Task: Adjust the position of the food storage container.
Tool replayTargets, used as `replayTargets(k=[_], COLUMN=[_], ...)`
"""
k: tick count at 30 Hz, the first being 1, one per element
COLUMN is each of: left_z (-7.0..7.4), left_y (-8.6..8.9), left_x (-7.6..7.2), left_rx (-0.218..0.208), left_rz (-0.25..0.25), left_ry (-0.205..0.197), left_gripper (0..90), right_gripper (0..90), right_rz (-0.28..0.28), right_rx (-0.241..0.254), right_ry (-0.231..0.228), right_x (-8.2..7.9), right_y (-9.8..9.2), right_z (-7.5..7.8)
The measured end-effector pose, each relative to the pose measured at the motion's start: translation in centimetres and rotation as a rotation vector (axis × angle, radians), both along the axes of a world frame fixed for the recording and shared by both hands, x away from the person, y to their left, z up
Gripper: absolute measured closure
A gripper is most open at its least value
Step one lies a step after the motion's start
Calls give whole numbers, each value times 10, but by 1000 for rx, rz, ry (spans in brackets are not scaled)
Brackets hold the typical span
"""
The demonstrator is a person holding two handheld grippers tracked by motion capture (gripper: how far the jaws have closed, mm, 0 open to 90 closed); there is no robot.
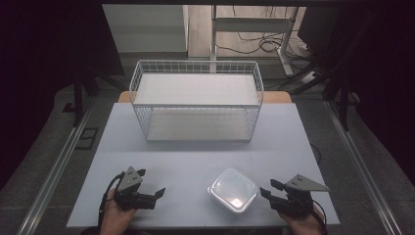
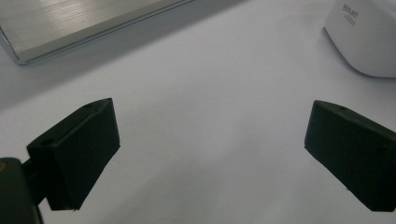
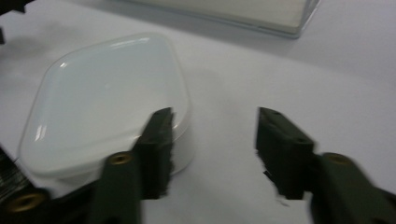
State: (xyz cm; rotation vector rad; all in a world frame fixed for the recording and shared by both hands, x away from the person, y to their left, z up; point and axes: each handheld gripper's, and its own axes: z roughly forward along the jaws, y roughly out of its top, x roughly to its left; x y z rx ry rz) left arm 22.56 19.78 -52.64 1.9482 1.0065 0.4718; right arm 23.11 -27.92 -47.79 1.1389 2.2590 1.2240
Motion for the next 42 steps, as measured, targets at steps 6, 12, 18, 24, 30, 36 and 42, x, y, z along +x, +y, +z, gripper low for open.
replayTargets(k=[6,12,18,24,30,36,42], left_z=[0,1,1,1,2,2,2], left_y=[0,1,1,0,1,2,2], left_x=[0,0,0,0,0,0,0], left_rx=[-1,1,2,5,6,0,1], left_rz=[4,10,12,9,13,19,22], left_ry=[2,3,3,5,20,25,25], left_gripper=[30,32,34,35,45,48,47], right_gripper=[855,895,895,895,895,895,895], right_rz=[67,94,130,160,181,182,205], right_rx=[-64,-112,-111,-104,-107,-107,-83], right_ry=[22,83,140,155,155,145,163], right_x=[-9,-14,-13,-11,-1,14,29], right_y=[4,10,15,25,35,43,52], right_z=[-2,-7,-12,-15,-16,-13,-13])
